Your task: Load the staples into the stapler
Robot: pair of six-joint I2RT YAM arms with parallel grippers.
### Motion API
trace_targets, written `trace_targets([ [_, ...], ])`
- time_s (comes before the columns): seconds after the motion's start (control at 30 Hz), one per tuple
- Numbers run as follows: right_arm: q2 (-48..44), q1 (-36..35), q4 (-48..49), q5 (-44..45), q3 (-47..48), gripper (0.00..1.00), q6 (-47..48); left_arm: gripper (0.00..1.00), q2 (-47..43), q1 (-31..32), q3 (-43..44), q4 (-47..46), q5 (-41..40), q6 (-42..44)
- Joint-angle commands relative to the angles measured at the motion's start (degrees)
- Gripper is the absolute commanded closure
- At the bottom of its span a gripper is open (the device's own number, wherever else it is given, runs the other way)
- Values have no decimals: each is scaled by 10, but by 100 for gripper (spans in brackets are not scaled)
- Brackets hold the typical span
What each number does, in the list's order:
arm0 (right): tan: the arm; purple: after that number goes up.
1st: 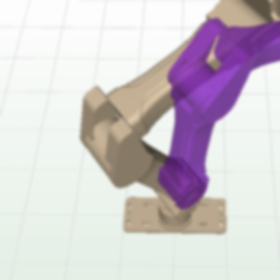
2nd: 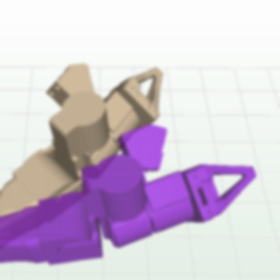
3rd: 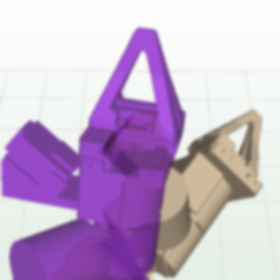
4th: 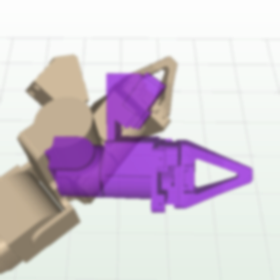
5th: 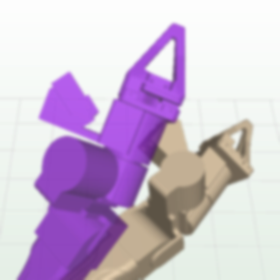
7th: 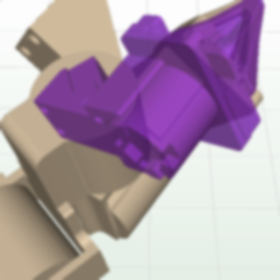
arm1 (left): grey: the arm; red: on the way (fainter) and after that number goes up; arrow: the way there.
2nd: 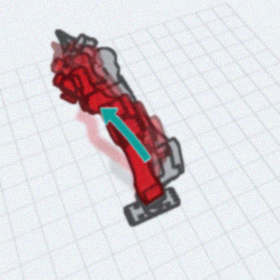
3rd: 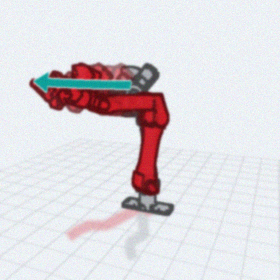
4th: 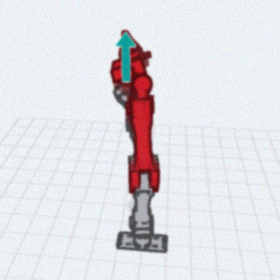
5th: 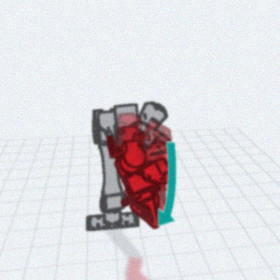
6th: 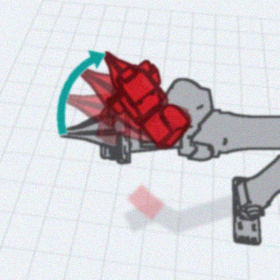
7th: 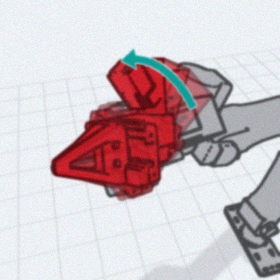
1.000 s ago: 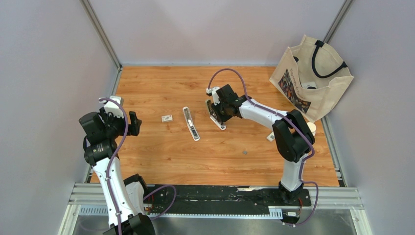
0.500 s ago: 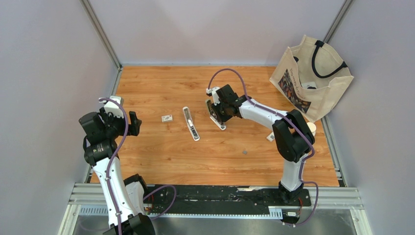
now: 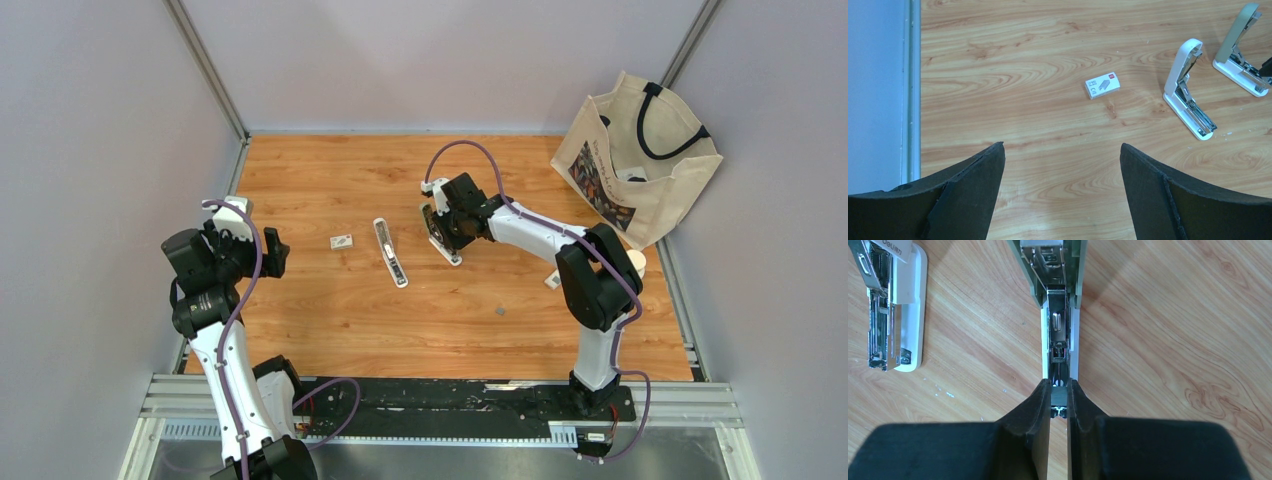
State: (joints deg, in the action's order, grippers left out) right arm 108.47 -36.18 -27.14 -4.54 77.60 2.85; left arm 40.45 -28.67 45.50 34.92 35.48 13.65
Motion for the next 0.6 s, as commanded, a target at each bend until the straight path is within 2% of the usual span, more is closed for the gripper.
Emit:
trace_targets([
  [0.0,2,1,9,3,5,89,7,7,-5,-5,-1,-13,4,10],
  [0.57,10,0,8,6,8,89,11,7,-5,-5,-1,-13,5,11],
])
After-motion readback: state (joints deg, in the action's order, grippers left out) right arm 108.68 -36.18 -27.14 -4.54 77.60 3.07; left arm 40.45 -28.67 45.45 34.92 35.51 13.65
